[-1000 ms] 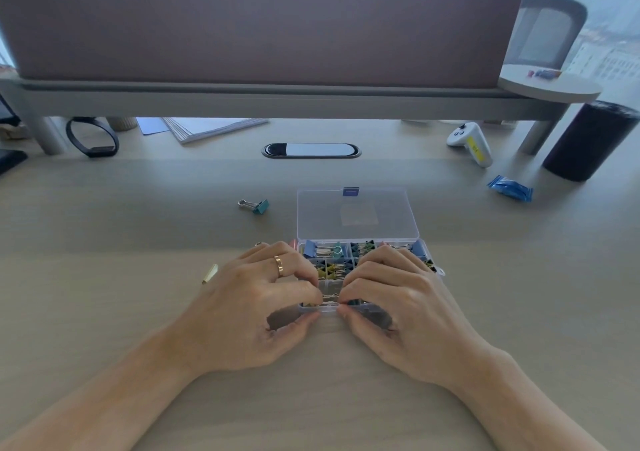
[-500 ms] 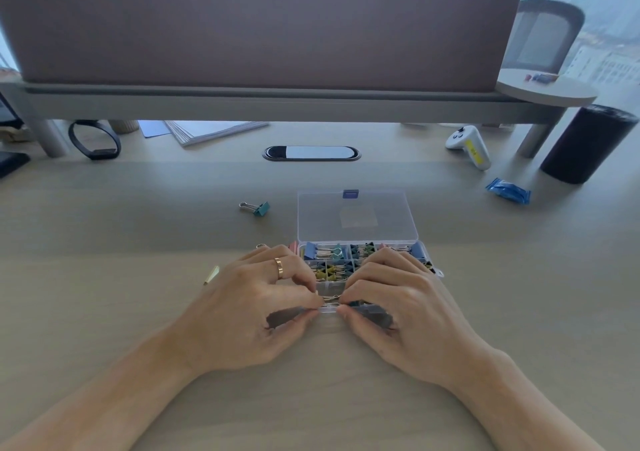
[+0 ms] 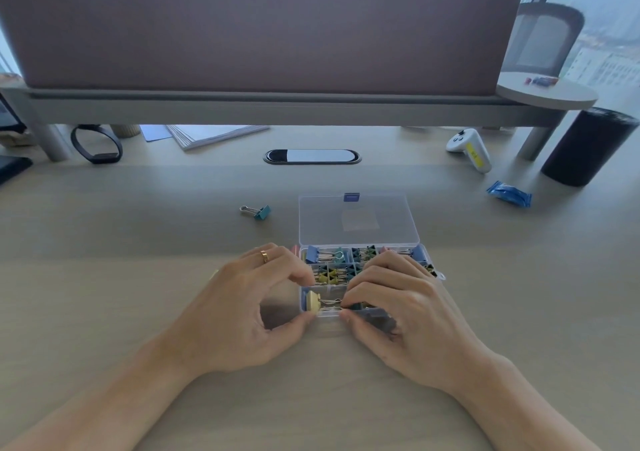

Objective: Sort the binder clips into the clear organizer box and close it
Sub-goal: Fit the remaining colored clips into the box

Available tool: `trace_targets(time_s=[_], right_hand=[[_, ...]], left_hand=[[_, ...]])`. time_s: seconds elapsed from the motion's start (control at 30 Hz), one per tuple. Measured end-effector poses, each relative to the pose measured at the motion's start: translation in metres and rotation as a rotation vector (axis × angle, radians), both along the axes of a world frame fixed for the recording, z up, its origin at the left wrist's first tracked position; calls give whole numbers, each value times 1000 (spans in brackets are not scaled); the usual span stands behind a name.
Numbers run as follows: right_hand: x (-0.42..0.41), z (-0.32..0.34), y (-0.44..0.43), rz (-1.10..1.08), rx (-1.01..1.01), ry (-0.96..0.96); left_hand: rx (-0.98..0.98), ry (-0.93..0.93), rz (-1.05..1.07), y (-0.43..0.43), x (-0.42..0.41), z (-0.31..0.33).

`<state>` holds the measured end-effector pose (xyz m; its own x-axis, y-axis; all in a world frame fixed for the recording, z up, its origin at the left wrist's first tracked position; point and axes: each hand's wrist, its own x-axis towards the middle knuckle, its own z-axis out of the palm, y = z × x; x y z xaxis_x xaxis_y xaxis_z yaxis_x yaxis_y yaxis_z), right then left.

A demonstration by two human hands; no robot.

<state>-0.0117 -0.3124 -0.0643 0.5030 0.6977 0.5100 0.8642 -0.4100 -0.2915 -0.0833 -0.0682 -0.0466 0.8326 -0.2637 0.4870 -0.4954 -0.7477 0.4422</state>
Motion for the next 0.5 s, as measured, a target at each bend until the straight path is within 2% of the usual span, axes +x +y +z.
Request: trace_targets(time_s=[0.13, 0.27, 0.4, 0.5], right_hand=[[0, 0, 0, -2, 8, 6], [0, 0, 1, -7, 13, 19], [0, 0, 1, -22, 14, 31], [-1, 1, 2, -30, 36, 39]], left_hand=[[-76, 7, 68, 1, -2, 5], [-130, -56, 303, 17, 11, 15], [-17, 255, 371, 45, 31, 15], [115, 344, 279, 49, 29, 17]])
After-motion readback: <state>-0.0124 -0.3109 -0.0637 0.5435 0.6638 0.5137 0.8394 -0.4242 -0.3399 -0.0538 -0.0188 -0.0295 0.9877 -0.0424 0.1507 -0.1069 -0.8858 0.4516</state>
